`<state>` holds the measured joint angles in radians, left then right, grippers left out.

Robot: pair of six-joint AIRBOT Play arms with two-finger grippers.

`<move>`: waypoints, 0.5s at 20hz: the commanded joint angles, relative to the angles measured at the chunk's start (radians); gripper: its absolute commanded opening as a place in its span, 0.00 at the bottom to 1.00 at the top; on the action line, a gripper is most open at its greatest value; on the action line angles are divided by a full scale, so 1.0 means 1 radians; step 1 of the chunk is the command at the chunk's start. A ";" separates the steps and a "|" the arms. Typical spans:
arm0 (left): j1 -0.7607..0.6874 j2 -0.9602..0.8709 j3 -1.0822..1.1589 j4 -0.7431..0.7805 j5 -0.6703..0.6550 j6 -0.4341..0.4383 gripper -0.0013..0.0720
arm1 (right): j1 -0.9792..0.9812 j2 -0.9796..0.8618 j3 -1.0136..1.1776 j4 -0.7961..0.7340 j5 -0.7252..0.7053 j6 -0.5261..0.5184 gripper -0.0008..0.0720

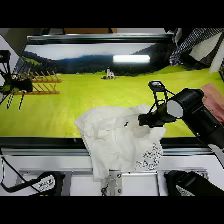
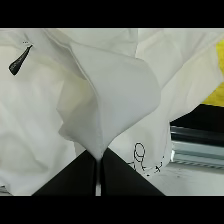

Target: Fold the clothes and pants, and hang the long-sleeved shirts on hangers.

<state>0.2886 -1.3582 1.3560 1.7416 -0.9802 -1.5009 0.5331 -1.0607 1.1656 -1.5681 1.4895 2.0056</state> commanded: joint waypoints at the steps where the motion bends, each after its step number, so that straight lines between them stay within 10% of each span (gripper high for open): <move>1: 0.117 -0.132 0.002 0.101 0.100 0.006 0.98 | 0.001 -0.001 0.000 0.001 0.000 0.000 0.03; 10: 0.178 -0.362 0.003 0.134 0.242 0.055 0.98 | 0.001 -0.001 0.000 0.001 0.000 0.000 0.03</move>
<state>0.4660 -1.6585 1.3582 1.8595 -0.7715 -1.4765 0.5331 -1.0611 1.1656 -1.5677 1.4891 2.0056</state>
